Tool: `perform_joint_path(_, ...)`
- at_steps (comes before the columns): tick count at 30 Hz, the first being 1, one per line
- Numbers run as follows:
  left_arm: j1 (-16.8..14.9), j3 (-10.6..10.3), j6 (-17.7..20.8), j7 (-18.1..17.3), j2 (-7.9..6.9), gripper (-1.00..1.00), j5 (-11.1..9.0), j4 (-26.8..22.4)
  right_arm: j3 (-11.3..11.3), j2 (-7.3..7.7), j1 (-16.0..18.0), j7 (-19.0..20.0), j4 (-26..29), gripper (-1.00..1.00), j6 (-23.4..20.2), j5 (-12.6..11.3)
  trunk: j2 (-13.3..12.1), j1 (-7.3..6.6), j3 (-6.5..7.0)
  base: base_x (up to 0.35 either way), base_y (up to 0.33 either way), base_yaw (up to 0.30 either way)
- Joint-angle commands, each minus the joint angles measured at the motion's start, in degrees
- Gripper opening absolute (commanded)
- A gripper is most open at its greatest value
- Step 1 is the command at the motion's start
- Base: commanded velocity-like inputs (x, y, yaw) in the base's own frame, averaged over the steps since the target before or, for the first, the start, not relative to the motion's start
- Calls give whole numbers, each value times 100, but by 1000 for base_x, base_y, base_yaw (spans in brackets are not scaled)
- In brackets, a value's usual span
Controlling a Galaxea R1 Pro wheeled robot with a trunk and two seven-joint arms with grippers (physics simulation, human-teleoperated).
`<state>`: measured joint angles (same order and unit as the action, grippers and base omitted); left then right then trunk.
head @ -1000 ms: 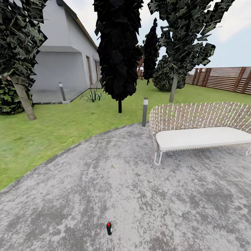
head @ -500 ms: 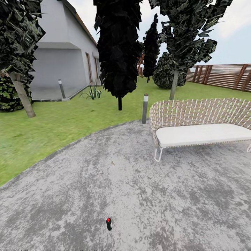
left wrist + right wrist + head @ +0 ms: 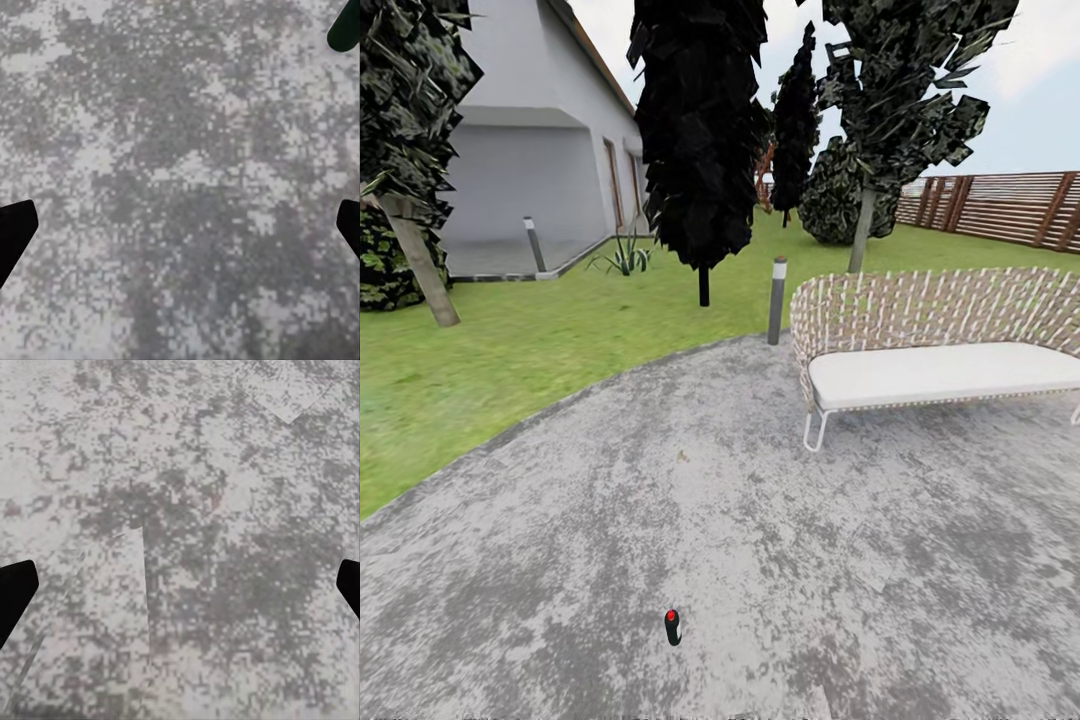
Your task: In the garden, pick up the pesticide atomizer on the floor and spray pesticide onto both trees until each tree trunk is fully covered.
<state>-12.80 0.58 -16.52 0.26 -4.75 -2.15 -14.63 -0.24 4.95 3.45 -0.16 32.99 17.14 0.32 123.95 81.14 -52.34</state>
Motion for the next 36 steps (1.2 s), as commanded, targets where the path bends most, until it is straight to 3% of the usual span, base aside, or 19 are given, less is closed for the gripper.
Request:
perform_joint_path(1, -3, 3, -18, 0, 1, 100, -22, 4, -2, -1, 2, -2, -3, 100, 17, 4, 43, 21, -33, 0, 0, 0)
perform_joint_path(5, -3, 3, -20, 0, 1, 100, -22, -2, -2, -2, 3, -2, -3, 100, 17, 4, 164, 87, -121, 0, 0, 0)
perform_joint_path(17, -3, 3, -25, 0, -8, 100, -22, -20, 1, -3, 4, -2, -1, 100, 26, -1, 164, 87, -146, 160, -31, 0)
perform_joint_path(31, -3, 3, -22, 0, 0, 100, -23, -22, -1, -3, 5, -2, -3, 100, 26, 1, 164, 87, -146, 253, -220, 2)
perform_joint_path(36, -3, 4, -20, 0, 1, 100, -28, -22, 3, -3, 3, -2, -3, 100, 26, 0, 164, 87, -146, 172, -286, 178)
